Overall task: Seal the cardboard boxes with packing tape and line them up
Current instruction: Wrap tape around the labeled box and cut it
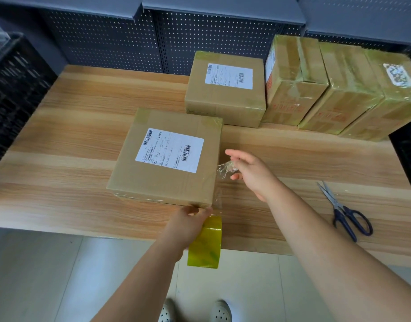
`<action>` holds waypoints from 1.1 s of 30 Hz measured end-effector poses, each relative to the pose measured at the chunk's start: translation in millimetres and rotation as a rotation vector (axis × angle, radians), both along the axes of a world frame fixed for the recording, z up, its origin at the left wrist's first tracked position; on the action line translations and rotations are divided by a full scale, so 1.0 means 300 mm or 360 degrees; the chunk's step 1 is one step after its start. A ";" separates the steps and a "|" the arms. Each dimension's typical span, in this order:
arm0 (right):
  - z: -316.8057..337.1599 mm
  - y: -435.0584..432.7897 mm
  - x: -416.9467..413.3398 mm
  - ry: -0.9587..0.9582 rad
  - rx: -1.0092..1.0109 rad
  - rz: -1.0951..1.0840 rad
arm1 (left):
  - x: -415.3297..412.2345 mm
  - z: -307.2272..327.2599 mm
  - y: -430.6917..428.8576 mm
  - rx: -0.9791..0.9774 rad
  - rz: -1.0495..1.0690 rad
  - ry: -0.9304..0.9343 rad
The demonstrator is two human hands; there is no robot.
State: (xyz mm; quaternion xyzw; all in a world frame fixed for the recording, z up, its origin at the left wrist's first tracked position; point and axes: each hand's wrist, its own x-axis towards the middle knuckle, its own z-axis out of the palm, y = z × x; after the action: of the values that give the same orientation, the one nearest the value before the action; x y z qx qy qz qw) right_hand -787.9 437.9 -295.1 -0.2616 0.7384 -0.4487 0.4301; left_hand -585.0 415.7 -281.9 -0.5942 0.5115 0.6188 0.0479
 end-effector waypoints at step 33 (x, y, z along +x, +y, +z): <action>-0.007 0.863 -0.303 0.1090 0.0496 -0.0599 | -0.500 0.061 0.267 -0.1553 -0.1345 0.0484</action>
State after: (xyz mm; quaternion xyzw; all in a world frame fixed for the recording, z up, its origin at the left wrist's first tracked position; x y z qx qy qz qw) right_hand -878.7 696.7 -297.1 -0.1879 0.9327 -0.2894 0.1047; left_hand -735.1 495.8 -263.6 -0.2019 0.9233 0.3211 -0.0609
